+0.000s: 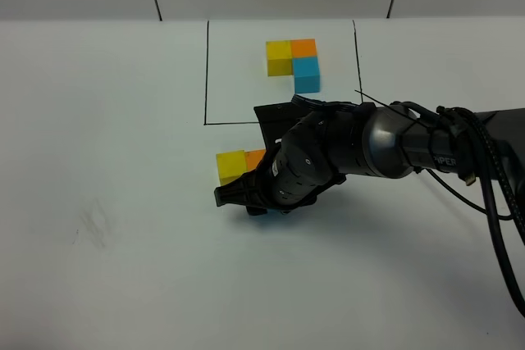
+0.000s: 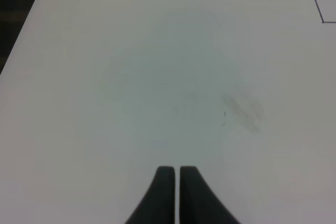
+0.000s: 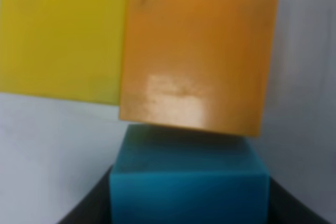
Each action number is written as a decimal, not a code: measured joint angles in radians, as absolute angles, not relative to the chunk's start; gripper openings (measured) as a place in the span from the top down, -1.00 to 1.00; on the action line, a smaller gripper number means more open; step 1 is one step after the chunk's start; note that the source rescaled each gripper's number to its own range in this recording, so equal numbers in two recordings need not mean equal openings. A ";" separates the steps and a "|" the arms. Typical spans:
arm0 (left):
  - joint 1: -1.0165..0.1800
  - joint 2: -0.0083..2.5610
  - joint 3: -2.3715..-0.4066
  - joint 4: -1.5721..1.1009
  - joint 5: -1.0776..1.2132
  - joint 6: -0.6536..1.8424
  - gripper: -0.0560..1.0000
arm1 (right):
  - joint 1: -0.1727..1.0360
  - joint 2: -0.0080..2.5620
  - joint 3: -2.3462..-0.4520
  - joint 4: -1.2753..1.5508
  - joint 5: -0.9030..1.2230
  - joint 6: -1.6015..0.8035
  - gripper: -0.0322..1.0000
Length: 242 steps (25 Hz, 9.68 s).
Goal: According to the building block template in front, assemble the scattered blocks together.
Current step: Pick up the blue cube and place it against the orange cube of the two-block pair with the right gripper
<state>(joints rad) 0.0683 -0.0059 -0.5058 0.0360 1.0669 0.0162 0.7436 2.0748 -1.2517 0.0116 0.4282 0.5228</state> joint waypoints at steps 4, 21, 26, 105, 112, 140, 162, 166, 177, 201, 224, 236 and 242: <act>0.068 -0.006 -0.506 0.036 1.067 0.016 0.89 | 0.741 2.075 -1.252 0.000 0.433 0.525 0.05; 0.068 -0.006 -0.506 0.036 1.066 0.016 0.89 | 0.741 2.105 -1.296 -0.042 0.474 0.550 0.05; 0.068 -0.006 -0.506 0.036 1.066 0.016 0.89 | 0.741 2.119 -1.318 -0.055 0.489 0.551 0.05; 0.068 -0.006 -0.506 0.036 1.066 0.016 0.89 | 0.754 2.198 -1.433 -0.063 0.657 0.472 0.05; 0.068 -0.006 -0.506 0.036 1.066 0.016 0.89 | 0.752 2.219 -1.467 -0.062 0.697 0.472 0.05; 0.068 -0.006 -0.506 0.036 1.066 0.016 0.89 | 0.752 2.262 -1.549 -0.065 0.797 0.454 0.05; 0.068 -0.006 -0.506 0.036 1.066 0.016 0.89 | 0.752 2.268 -1.567 -0.061 0.752 0.452 0.05; 0.068 -0.006 -0.506 0.036 1.066 0.016 0.89 | 0.752 2.273 -1.569 -0.061 0.743 0.451 0.05; 0.068 -0.006 -0.506 0.036 1.066 0.016 0.89 | 0.752 2.275 -1.573 -0.061 0.751 0.422 0.05; 0.068 -0.006 -0.506 0.036 1.067 0.016 0.89 | 0.760 2.276 -1.577 -0.027 0.750 0.370 -0.49; 0.068 -0.006 -0.506 0.036 1.066 0.016 0.89 | 0.743 2.197 -1.549 -0.141 0.888 0.386 -0.64; 0.068 -0.006 -0.506 0.036 1.066 0.016 0.89 | 0.741 2.072 -1.549 -0.265 1.033 0.435 0.52; 0.068 -0.006 -0.506 0.036 1.066 0.016 0.89 | 0.731 2.072 -1.494 -0.305 1.052 0.439 0.92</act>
